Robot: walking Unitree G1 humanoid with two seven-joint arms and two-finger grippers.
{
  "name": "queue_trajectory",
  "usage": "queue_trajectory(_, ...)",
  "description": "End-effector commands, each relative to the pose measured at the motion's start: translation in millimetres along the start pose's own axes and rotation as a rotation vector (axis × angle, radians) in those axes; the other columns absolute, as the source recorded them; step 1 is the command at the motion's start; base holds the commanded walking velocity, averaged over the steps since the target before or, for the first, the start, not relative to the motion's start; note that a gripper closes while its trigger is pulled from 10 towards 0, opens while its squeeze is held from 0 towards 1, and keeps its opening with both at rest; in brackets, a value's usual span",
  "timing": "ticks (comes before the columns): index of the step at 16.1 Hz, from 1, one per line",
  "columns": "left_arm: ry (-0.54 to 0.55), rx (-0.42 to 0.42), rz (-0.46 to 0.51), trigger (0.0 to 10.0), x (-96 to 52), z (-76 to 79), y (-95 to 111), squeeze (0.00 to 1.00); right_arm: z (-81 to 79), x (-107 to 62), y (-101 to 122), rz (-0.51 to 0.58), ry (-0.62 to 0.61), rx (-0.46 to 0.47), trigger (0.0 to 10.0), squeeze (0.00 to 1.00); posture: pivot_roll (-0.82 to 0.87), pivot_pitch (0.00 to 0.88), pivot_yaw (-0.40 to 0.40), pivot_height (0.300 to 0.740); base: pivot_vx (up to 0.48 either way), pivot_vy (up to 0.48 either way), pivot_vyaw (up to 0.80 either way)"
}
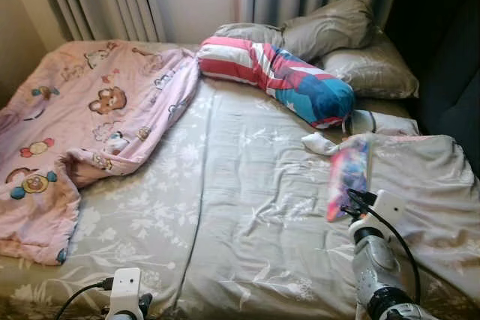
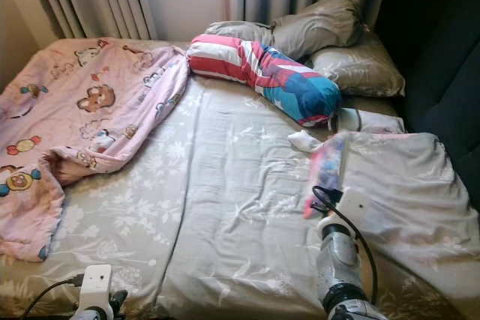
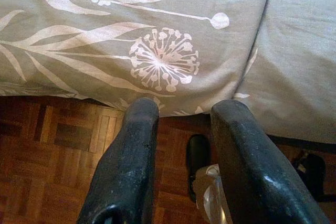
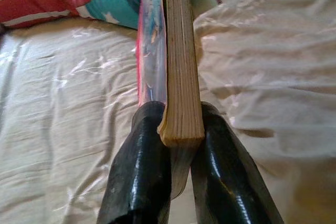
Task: Clean up the room
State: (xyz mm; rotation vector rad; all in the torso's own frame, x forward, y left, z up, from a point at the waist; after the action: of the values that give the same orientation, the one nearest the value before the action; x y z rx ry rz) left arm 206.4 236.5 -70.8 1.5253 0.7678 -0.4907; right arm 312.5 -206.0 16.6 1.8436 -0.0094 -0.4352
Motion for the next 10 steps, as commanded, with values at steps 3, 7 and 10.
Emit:
queue_trajectory(3, 0.004, 0.006, -0.015, 10.0, -1.4, -2.1, -5.1, 0.00, -6.9, 4.5, 10.6, 0.034, 0.032, 0.033, 10.0, 0.00, 0.12, 0.047, -0.019, 0.736, 0.000, 0.000, 0.00)
queue_trajectory(7, 0.002, 0.021, -0.022, 10.0, -2.5, -4.8, -8.1, 0.00, -15.4, 4.7, 6.5, 0.006, 0.091, 0.221, 10.0, 0.00, 0.11, 0.053, -0.007, 0.736, 0.000, 0.000, 0.00)
queue_trajectory(10, 0.002, 0.034, -0.026, 10.0, -2.8, -7.1, -8.9, 0.00, -18.5, 2.6, 1.2, -0.018, 0.135, 0.208, 10.0, 0.00, 0.10, 0.051, -0.001, 0.736, 0.000, 0.000, 0.00)
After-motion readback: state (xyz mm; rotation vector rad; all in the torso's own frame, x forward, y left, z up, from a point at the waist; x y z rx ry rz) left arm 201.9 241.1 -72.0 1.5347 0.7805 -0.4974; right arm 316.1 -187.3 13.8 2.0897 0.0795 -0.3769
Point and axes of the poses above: a point about 5 cm out from each wrist's last joint towards the gripper, its own x axis pointing out of the wrist towards the gripper, its own y axis along the axis of the wrist's last joint, z = x × y, the point moved 1 cm from there along x, pointing out of the wrist towards the gripper
